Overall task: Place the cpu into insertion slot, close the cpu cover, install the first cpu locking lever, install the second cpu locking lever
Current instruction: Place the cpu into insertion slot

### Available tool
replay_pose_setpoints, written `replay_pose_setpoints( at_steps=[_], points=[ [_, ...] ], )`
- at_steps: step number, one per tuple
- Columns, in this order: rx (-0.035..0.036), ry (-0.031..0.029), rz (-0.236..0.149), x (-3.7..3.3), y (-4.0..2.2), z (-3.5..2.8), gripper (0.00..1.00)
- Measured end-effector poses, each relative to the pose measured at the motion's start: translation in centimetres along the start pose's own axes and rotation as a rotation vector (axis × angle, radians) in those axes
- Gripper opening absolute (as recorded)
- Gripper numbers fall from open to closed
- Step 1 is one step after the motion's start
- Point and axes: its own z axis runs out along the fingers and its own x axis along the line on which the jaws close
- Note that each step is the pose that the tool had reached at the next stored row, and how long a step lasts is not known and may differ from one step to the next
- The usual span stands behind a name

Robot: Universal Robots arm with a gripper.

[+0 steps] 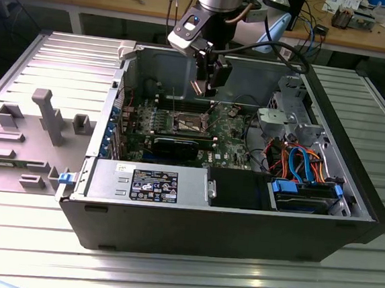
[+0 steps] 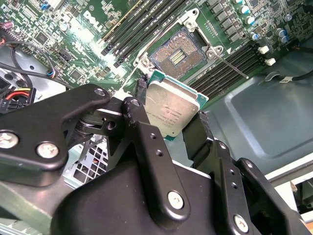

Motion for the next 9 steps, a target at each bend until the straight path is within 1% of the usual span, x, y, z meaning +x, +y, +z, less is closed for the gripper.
replay_pose_setpoints(
  at_steps=[9],
  points=[
    [-0.0002, -0.0005, 0.011, 0.00, 0.00, 0.01, 0.55]
  ],
)
